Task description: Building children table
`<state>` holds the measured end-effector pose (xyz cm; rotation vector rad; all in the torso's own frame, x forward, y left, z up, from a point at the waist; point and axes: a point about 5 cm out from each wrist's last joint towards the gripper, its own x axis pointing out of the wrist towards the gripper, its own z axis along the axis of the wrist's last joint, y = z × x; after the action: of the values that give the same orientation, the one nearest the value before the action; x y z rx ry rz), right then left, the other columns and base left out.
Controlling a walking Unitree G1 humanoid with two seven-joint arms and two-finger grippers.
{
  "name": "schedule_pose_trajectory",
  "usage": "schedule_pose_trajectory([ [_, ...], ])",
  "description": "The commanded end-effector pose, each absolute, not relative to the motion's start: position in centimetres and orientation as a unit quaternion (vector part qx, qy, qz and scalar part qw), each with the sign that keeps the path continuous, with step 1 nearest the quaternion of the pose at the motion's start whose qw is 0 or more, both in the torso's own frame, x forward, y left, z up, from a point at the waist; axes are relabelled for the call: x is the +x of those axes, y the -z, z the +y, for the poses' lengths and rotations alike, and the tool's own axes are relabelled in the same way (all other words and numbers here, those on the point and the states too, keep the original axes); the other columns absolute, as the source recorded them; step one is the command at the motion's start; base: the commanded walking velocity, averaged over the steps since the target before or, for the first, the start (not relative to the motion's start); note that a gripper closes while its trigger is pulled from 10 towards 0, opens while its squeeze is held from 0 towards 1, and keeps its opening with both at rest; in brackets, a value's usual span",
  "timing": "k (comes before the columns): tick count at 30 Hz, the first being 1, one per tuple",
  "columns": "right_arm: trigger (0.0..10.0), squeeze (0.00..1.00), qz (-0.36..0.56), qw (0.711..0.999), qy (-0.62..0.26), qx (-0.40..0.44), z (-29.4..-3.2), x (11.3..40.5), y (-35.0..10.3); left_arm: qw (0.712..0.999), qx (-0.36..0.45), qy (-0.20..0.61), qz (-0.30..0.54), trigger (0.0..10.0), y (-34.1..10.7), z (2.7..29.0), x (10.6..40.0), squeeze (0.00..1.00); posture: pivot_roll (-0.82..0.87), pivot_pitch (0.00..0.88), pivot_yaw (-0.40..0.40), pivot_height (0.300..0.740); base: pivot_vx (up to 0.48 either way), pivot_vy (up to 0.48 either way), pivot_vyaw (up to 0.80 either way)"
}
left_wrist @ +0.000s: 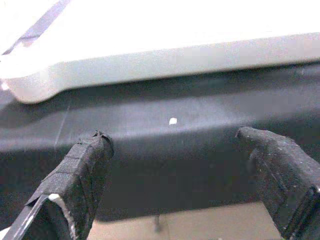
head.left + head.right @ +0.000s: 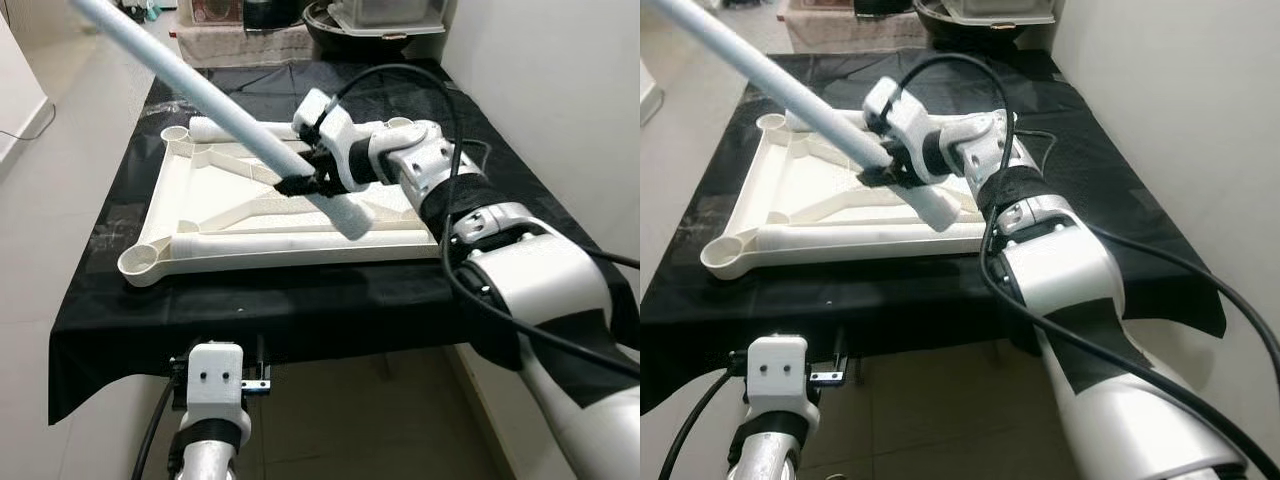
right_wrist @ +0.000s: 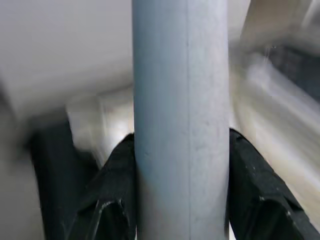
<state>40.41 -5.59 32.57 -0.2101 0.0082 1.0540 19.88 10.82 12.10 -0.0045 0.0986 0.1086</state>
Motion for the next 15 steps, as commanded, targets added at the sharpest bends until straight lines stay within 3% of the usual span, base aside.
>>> schedule_pose_trajectory([
  [1, 0.0, 0.0, -0.094, 0.864, -0.494, -0.024, -5.8, 40.2, -35.7, 0.996, -0.048, -0.053, 0.049, 10.0, -12.3, 10.2, 20.3, 0.0, -0.03, 0.0, 0.017, 0.74, 0.0, 0.0, 0.0],
  [4, 0.0, 0.0, -0.114, 0.863, -0.492, 0.022, -5.9, 40.2, -35.2, 0.996, -0.056, -0.049, 0.045, 10.0, -12.5, 10.5, 20.8, 0.0, -0.04, 0.0, 0.034, 0.74, 0.0, 0.0, 0.0],
  [5, 0.0, 0.0, -0.125, 0.87, -0.473, 0.06, -6.0, 40.3, -34.4, 0.997, -0.055, -0.045, 0.041, 10.0, -12.6, 10.7, 21.1, 0.12, -0.04, 0.0, 0.059, 0.74, 0.0, 0.0, 0.0],
  [6, 0.0, 0.0, -0.131, 0.875, -0.457, 0.087, -6.2, 40.5, -33.8, 0.997, -0.054, -0.042, 0.039, 10.0, -12.7, 10.9, 21.4, 0.12, -0.04, 0.0, 0.059, 0.74, 0.0, 0.0, 0.0],
  [7, 0.0, 0.0, -0.144, 0.881, -0.437, 0.109, -6.4, 40.5, -33.0, 0.998, -0.05, -0.036, 0.033, 10.0, -12.8, 11.1, 21.7, 1.0, -0.04, 0.0, 0.059, 0.74, 0.0, 0.0, 0.0],
  [13, 0.0, 0.0, -0.18, 0.892, -0.383, 0.155, -6.4, 40.0, -30.1, 0.999, -0.03, -0.031, 0.013, 10.0, -13.5, 11.7, 22.5, 1.0, -0.05, 0.0, 0.068, 0.74, 0.0, 0.0, 0.0],
  [14, 0.0, 0.0, -0.184, 0.893, -0.38, 0.157, -6.1, 39.6, -29.3, 0.999, -0.03, -0.031, 0.011, 10.0, -13.5, 11.9, 22.8, 0.0, -0.05, 0.0, 0.066, 0.74, 0.0, 0.0, 0.0],
  [15, 0.0, 0.0, -0.185, 0.895, -0.373, 0.161, -5.8, 39.3, -28.6, 0.999, -0.029, -0.031, 0.009, 10.0, -13.7, 12.0, 23.0, 0.0, -0.04, 0.0, 0.061, 0.74, 0.0, 0.0, 0.0],
])
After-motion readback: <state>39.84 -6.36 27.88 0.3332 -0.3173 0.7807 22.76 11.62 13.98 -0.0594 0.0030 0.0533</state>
